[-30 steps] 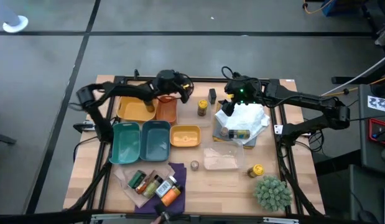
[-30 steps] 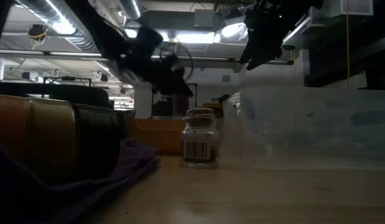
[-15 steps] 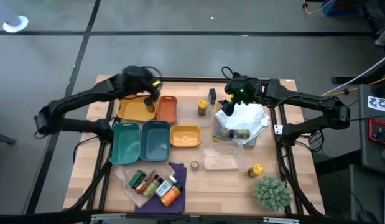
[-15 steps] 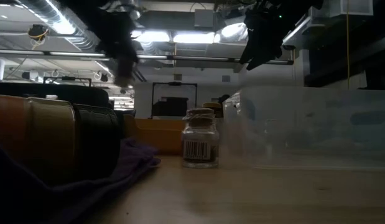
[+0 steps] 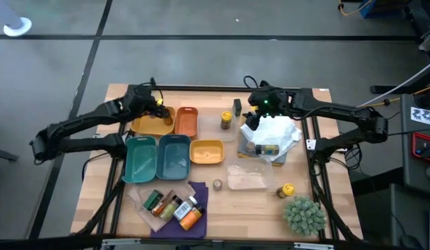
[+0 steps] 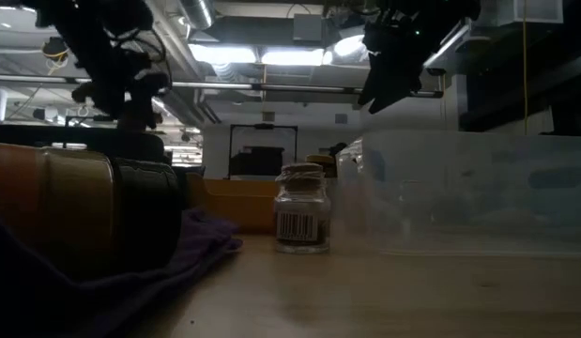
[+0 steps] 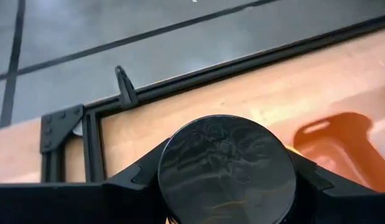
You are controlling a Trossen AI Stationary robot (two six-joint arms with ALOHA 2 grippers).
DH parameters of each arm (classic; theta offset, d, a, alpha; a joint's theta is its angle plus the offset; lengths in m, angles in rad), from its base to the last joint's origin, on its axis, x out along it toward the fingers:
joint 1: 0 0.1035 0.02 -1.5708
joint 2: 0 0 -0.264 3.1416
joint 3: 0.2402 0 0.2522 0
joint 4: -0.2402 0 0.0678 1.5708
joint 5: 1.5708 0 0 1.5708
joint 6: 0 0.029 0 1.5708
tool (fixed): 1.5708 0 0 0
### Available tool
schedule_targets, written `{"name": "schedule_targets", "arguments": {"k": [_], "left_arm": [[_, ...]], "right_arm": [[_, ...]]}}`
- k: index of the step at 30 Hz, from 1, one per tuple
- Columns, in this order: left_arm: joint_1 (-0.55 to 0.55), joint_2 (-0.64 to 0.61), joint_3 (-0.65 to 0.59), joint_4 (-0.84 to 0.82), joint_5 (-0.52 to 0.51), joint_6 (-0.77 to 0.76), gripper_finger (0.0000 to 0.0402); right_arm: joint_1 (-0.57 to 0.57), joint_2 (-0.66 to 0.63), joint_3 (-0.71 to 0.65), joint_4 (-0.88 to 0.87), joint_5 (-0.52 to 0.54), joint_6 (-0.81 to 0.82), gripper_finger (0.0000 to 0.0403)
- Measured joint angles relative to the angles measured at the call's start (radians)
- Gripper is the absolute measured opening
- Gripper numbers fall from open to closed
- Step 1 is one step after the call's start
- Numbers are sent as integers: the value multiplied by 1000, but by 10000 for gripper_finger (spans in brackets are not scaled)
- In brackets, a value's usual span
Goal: Sort spices by type
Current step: Put the purple spice bottle into the top yellow bin
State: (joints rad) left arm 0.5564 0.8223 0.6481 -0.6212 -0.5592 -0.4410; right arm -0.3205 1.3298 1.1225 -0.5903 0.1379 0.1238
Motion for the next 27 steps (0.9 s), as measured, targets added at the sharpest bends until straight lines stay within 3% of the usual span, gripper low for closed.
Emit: {"name": "schedule_targets", "arguments": {"k": [12,18,27], "left_arm": [[0,3,-217,249,-47,-121,196],[0,3,-299,375,-82,-103,197],[0,3,-372,434,-85,-75,218]], "right_arm": [[0,46,0,17,0,-2,303],[0,48,0,19,0,-2,303],[0,48,0,18,-1,-2,303]]}}
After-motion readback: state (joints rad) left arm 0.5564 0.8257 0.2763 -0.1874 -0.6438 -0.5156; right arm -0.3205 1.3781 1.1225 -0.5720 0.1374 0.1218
